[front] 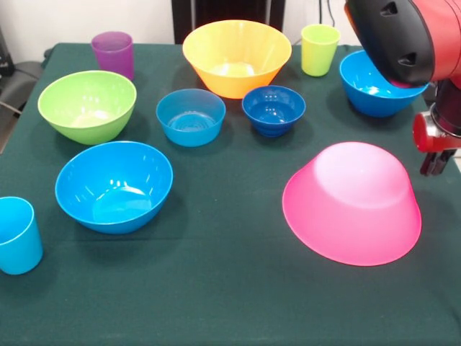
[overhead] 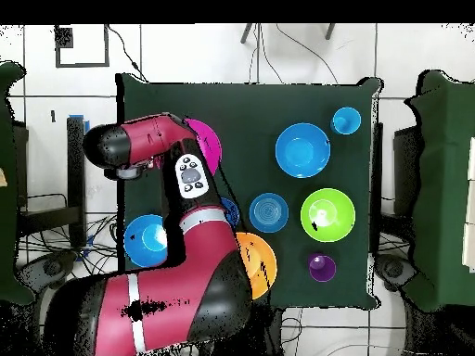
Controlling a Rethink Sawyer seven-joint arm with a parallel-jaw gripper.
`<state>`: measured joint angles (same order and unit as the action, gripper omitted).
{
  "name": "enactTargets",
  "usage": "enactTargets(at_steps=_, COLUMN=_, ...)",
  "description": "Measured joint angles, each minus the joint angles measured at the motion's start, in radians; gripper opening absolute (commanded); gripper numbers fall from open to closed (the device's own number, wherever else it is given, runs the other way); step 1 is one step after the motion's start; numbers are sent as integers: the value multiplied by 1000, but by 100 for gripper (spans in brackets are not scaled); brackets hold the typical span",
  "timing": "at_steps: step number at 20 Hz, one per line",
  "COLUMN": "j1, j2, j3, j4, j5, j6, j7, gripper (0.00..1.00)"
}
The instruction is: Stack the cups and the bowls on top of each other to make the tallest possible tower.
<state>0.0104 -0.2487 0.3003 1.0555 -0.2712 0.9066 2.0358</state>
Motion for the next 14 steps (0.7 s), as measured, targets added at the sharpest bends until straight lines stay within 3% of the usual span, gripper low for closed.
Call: enactTargets(at_steps=14, j1=-9, j2=2, j3=-28, j4=-5, j5=0, j6=0, j7=0, gripper=0)
